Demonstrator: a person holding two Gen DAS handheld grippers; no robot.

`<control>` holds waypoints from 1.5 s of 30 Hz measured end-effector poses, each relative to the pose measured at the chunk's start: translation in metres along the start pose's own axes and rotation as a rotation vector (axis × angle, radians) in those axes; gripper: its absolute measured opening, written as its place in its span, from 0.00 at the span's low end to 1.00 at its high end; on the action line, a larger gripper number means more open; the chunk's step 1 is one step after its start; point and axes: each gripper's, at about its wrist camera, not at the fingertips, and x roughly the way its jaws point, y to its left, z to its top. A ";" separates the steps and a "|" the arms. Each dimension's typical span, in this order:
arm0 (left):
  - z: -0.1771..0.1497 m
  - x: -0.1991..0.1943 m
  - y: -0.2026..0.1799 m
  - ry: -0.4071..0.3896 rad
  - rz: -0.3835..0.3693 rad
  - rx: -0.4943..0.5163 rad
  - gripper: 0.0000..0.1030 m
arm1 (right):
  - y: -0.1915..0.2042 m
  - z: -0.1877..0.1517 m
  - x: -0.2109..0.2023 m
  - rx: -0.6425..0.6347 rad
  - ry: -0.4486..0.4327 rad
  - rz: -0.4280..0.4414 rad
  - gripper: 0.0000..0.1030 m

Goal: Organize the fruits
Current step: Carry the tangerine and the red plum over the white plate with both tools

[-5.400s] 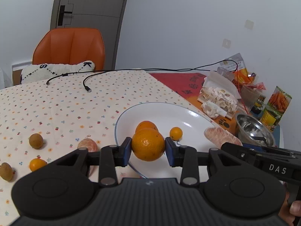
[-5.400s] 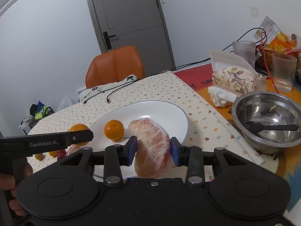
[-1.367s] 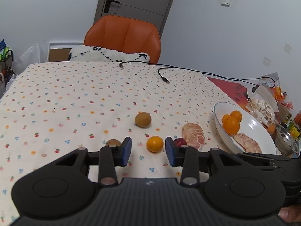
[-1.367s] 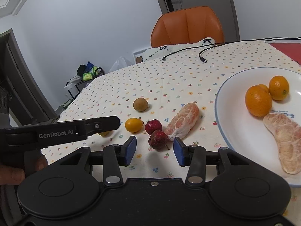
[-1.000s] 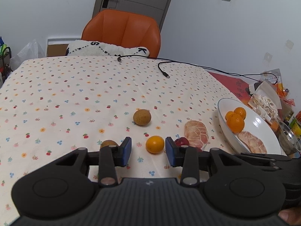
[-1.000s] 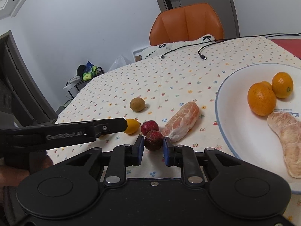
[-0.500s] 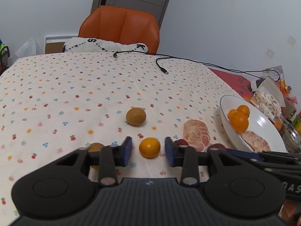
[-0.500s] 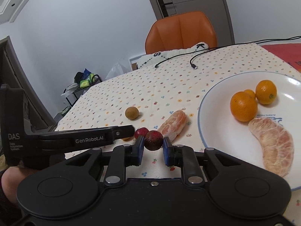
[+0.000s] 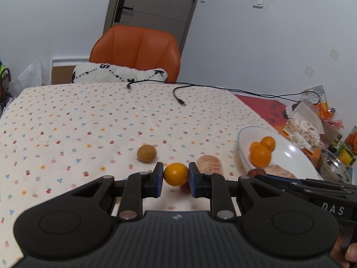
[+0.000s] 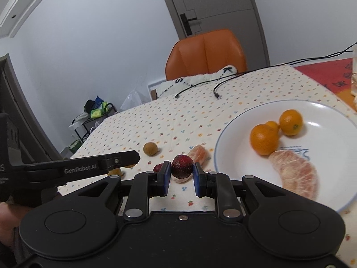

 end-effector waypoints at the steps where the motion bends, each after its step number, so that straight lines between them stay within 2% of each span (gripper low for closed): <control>1: 0.000 -0.002 -0.003 -0.002 -0.004 0.004 0.21 | -0.001 0.000 -0.004 0.002 -0.007 -0.005 0.19; 23: 0.000 -0.026 -0.074 -0.054 -0.073 0.093 0.21 | -0.048 -0.005 -0.070 0.063 -0.116 -0.093 0.19; 45: -0.003 -0.013 -0.120 -0.042 -0.108 0.152 0.21 | -0.097 -0.015 -0.104 0.144 -0.166 -0.160 0.19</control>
